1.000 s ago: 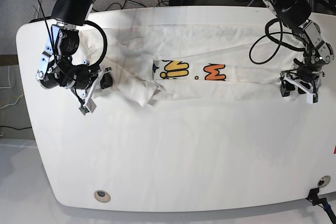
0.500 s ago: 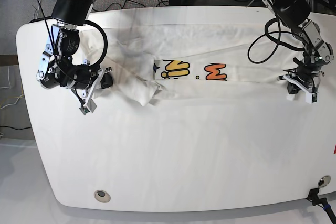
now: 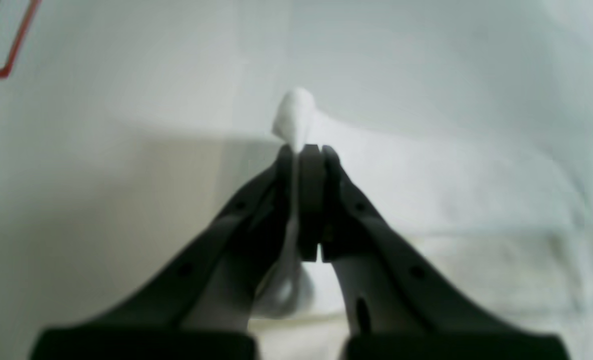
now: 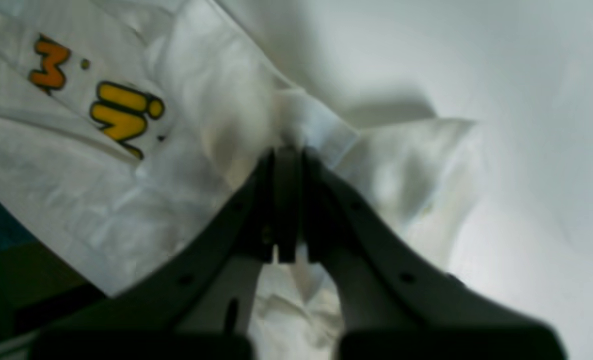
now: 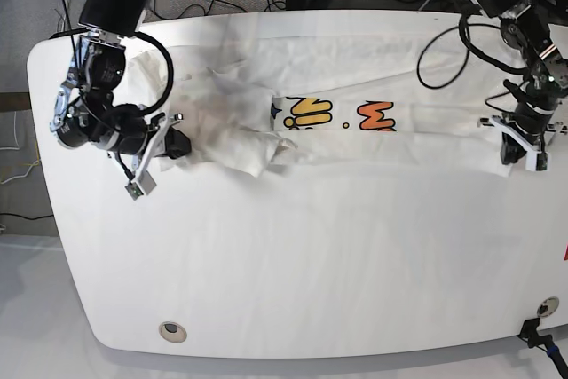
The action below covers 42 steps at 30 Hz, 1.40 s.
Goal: Fold the T-shirt properly
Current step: 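Lift the folded strip with both grippers and fold it toward the collar, then lay the folded shirt down along the collar and open both grippers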
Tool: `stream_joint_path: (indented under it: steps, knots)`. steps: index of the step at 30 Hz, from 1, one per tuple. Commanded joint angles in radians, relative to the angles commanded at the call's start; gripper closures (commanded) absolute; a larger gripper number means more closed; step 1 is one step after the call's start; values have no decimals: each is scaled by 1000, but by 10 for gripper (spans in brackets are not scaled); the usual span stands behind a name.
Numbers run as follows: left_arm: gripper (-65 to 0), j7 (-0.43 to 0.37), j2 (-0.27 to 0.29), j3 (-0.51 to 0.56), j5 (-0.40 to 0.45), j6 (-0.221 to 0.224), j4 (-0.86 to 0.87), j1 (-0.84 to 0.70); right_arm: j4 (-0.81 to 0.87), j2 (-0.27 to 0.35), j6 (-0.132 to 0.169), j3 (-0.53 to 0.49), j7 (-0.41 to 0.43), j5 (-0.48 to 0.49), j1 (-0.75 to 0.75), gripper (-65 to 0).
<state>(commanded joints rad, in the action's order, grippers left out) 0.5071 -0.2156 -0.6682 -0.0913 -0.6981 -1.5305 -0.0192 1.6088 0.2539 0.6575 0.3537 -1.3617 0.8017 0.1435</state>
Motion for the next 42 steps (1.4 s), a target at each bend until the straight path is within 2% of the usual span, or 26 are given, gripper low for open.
stream_joint_path:
  steps: [3, 8, 11, 16, 27, 32, 35, 38, 42]
  knots:
    - [0, -2, -5, 2, 0, 0, -28, -31, -2, 34, -3, 0, -32, 44, -15, 0]
    - [0, -5, -32, 6, 0, 0, -68, -75, -2, 92, -2, 0, -35, 103, -35, 0]
    - [0, -5, -61, 6, 0, 0, -77, -77, -2, 101, -2, -3, -35, 107, -37, 0]
    - [0, -3, -87, 9, 0, 0, -103, -106, -3, 101, 0, -5, -35, 107, -55, 0]
    - [0, -5, -180, 129, 5, 0, -158, -302, -3, 101, 0, -6, -35, 109, -143, 0]
    - [0, -3, -250, 180, 8, 0, -158, -382, -8, 120, 0, -8, -35, 107, -157, 0]
    - [0, -2, -298, 212, 9, 0, -153, -423, -66, 123, 0, -8, -35, 106, -150, 0]
    - [0, -2, -316, 212, 11, 0, -152, -451, -81, 123, 0, -8, -35, 106, -150, 0]
    - [0, -2, -313, 213, 112, 0, -150, -450, -81, 117, 0, -8, -35, 106, -150, 0]
